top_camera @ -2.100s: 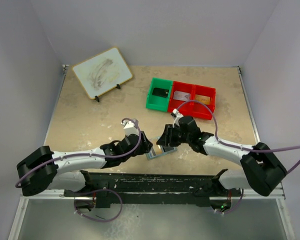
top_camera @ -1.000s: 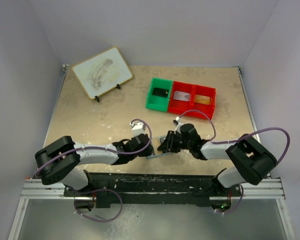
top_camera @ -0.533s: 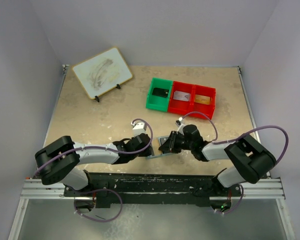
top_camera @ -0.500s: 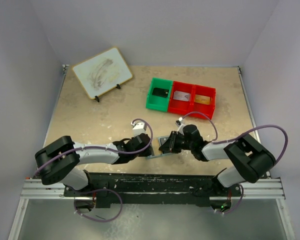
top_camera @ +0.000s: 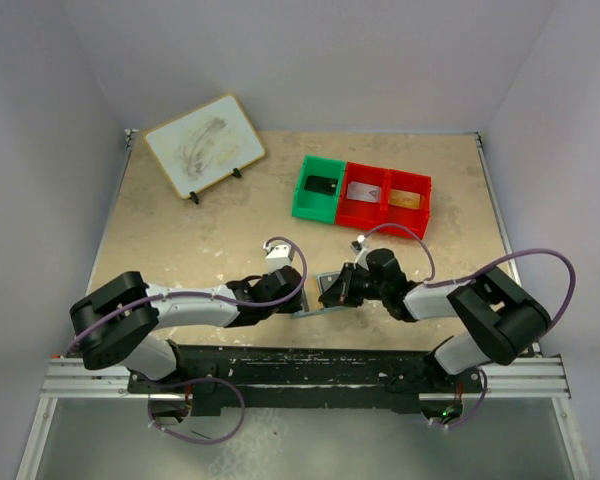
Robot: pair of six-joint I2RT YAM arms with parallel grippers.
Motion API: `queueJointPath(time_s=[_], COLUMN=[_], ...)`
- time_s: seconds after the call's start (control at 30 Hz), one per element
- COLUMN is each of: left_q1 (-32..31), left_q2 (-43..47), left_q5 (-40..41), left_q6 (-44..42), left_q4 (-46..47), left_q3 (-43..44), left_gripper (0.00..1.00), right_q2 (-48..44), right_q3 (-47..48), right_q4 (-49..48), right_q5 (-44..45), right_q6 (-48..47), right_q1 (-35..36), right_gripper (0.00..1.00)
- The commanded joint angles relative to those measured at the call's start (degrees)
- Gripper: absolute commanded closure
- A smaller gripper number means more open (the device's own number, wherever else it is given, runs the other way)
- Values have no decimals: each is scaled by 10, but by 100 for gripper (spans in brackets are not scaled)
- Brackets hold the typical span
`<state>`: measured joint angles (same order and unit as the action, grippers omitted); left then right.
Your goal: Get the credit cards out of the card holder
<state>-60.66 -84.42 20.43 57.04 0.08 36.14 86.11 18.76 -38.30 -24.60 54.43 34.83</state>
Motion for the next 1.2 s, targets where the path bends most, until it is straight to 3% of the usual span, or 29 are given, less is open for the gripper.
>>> queueJointPath(time_s=[0.0, 0.17, 0.5, 0.8, 1.17], left_q1=[-1, -2, -2, -2, -1], left_q2=[-1, -2, 17, 61, -16], left_q5=[12, 13, 13, 12, -27], left_q6=[-23, -23, -21, -38, -26], left_q4=[-46, -43, -35, -5, 45], left_q3=[6, 8, 17, 52, 41], left_gripper=[89, 89, 89, 81, 80], right_q2=[-31, -49, -38, -37, -40], right_q3=[17, 23, 15, 16, 15], right_q4=[46, 92, 75, 78, 80], right_q5=[26, 42, 28, 32, 32], right_q6=[-27, -42, -39, -42, -43], right_q1=[-12, -17, -16, -17, -17], right_gripper=[100, 100, 100, 100, 100])
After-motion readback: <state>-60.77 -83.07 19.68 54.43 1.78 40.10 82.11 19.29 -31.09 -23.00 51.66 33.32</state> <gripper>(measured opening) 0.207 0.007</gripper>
